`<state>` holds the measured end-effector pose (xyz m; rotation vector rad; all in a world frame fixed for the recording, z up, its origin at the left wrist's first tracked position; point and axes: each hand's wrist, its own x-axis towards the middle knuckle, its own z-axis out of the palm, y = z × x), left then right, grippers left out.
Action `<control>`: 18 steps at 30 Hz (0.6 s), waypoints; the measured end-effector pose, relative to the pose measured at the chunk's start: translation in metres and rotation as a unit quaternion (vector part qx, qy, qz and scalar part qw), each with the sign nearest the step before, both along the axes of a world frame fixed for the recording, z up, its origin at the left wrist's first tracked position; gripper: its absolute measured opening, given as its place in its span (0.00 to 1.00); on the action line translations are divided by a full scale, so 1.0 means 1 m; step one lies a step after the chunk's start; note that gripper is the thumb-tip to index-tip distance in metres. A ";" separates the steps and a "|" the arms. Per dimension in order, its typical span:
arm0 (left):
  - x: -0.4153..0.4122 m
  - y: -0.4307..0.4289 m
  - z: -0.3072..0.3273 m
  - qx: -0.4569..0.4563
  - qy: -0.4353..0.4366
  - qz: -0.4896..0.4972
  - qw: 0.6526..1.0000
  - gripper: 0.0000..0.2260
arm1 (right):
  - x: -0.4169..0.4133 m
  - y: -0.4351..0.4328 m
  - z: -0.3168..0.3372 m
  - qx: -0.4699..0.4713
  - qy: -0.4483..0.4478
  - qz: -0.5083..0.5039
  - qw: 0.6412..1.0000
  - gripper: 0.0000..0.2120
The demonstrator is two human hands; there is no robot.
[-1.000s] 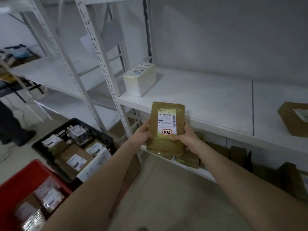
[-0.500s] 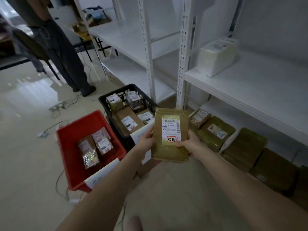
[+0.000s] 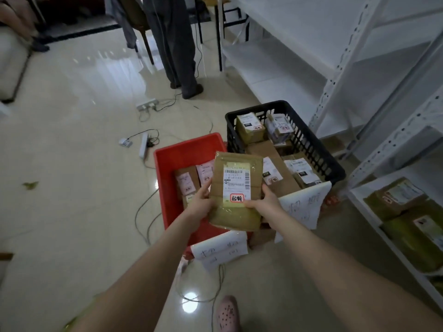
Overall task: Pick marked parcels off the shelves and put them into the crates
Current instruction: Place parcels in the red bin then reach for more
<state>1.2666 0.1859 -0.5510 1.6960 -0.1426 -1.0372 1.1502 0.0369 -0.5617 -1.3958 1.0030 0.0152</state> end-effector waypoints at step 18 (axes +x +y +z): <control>0.101 -0.009 -0.125 0.131 0.049 0.110 0.984 0.37 | 0.144 -0.028 -0.132 0.054 0.115 0.105 0.986 0.37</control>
